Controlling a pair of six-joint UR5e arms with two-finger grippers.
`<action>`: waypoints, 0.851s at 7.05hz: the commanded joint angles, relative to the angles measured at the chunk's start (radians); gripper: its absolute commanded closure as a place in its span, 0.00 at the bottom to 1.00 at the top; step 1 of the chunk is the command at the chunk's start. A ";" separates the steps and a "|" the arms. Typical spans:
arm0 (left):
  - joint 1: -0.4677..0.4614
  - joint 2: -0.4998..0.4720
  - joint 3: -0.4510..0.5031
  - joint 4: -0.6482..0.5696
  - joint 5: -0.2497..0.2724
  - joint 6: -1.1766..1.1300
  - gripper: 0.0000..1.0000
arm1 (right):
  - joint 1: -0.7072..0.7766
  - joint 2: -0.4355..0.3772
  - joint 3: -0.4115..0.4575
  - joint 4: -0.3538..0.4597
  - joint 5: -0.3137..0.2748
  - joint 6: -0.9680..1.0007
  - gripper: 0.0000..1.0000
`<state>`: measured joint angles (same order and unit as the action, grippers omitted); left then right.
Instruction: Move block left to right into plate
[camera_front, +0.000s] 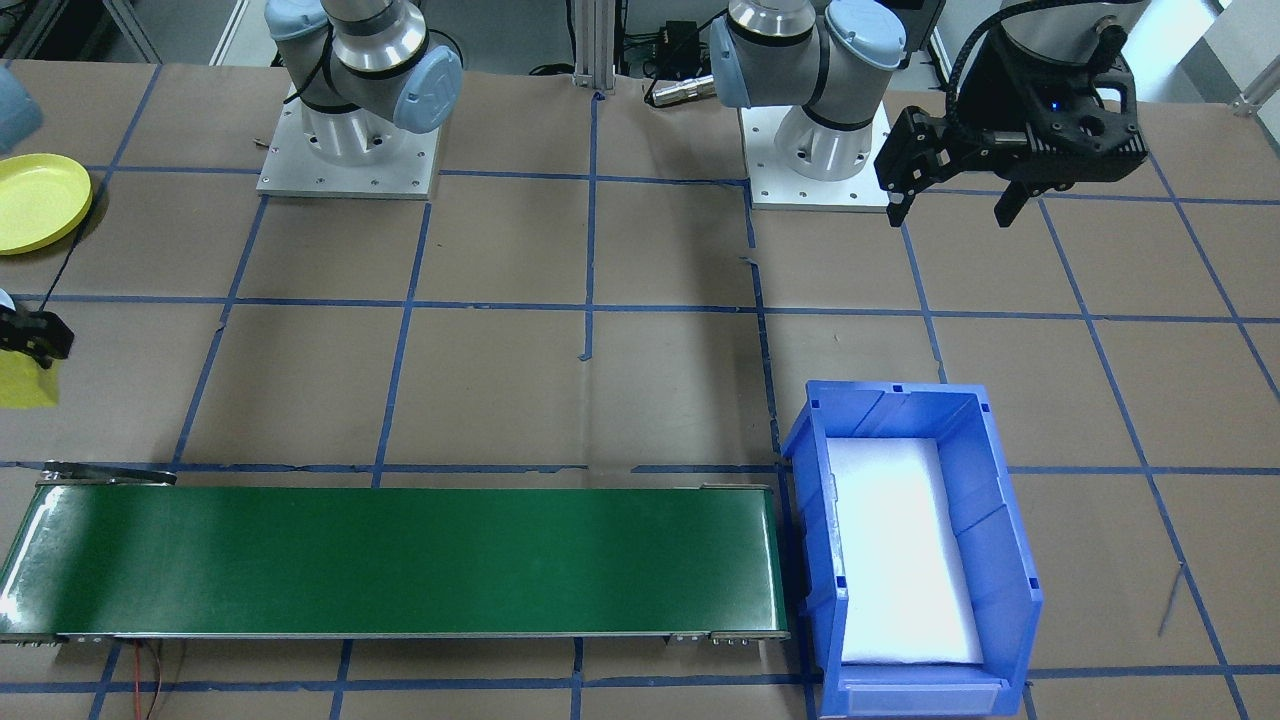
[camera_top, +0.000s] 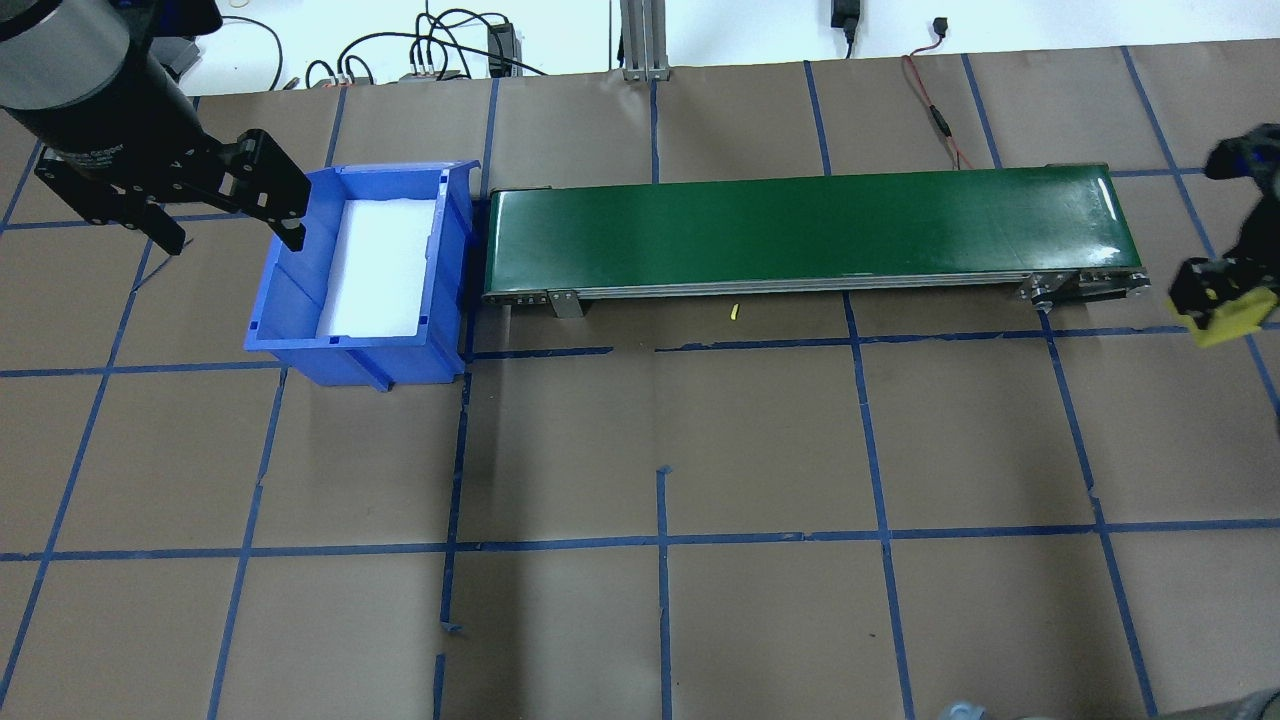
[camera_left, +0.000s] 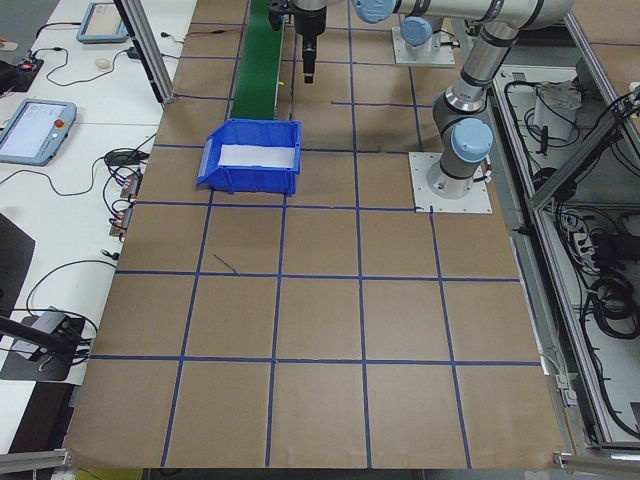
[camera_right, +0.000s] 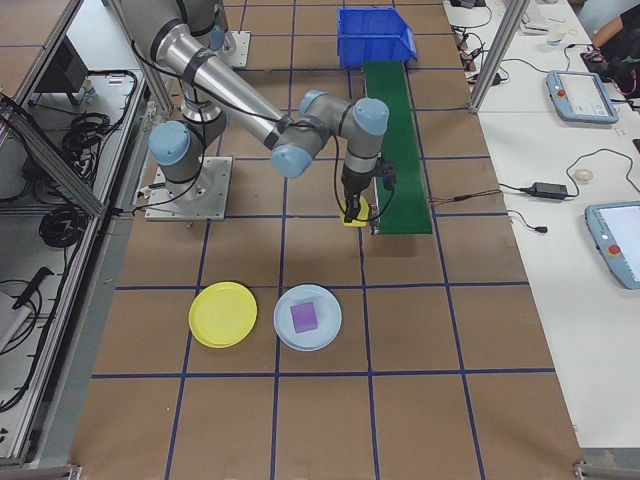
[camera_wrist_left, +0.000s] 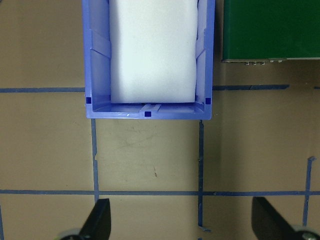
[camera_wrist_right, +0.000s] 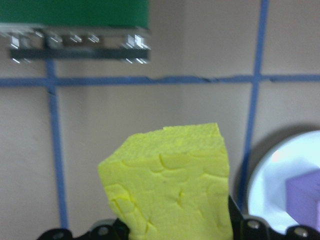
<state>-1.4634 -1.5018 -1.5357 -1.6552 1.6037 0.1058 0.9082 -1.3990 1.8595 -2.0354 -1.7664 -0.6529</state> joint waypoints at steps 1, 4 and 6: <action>0.000 0.000 0.000 0.000 0.001 0.000 0.00 | -0.396 -0.021 0.030 0.014 0.002 -0.335 0.68; 0.000 0.000 0.000 0.000 0.001 0.000 0.00 | -0.725 -0.021 0.125 0.012 0.019 -0.549 0.70; 0.000 0.000 -0.001 0.000 0.001 0.000 0.00 | -0.778 -0.009 0.173 -0.008 0.024 -0.591 0.19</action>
<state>-1.4634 -1.5017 -1.5364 -1.6552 1.6045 0.1059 0.1624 -1.4149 2.0097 -2.0340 -1.7459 -1.2081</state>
